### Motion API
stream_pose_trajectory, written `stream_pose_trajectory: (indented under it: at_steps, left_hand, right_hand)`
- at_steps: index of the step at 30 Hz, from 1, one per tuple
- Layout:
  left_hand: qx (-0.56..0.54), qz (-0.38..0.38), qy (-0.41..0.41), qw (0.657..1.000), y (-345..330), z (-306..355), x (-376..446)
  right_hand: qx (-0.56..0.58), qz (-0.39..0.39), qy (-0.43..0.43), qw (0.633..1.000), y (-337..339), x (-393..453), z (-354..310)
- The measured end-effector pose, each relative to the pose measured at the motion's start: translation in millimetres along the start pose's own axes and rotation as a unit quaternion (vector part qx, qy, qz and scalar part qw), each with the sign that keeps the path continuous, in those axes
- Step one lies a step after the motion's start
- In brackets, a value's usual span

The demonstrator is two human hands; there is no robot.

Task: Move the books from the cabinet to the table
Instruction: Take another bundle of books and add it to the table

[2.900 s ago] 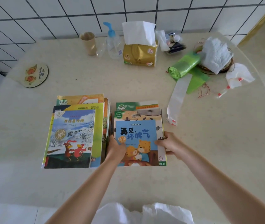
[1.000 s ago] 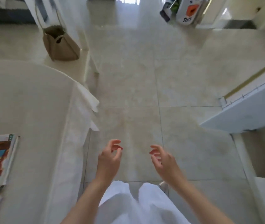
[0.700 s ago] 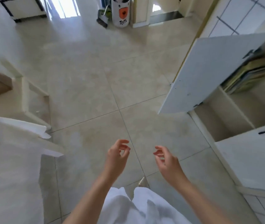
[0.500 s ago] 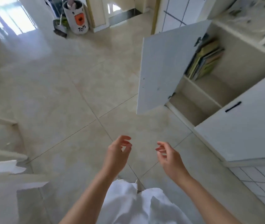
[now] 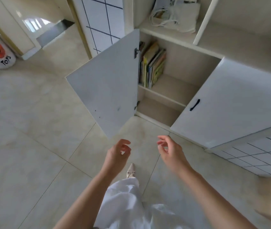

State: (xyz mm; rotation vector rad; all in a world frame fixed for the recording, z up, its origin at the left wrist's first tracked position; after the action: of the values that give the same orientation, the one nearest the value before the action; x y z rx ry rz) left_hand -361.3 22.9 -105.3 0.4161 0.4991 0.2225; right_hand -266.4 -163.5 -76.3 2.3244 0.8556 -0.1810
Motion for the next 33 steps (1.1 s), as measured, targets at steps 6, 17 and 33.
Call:
stream_pose_trajectory:
  at_steps: [6, 17, 33]
  left_hand:
    - [0.029, -0.039, -0.016, 0.999, 30.6, 42.2, 100.6]
    - [0.024, -0.033, 0.013, 0.999, 15.5, 106.5, 248.2]
    - [-0.038, 0.009, 0.030, 0.999, -25.8, 108.0, 405.8]
  right_hand:
    - [0.001, 0.024, -0.003, 1.000, 41.0, 80.2, -19.1]
    - [-0.030, -0.003, -0.004, 1.000, 121.1, 203.8, -15.8]
    - [0.003, -0.104, -0.061, 0.993, 160.8, 416.2, -9.6]
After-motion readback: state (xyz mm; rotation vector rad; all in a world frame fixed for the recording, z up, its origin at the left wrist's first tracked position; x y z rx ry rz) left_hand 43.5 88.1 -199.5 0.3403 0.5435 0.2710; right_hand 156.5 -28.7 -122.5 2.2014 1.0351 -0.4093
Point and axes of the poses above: each hand's wrist, its own x-axis towards the middle knuckle, its own y-axis out of the back of the hand, z = x × y, the point moved 1 cm from there along x, towards the middle knuckle, and after that the axes turned 10 degrees about -z, right-handed, at the moved point
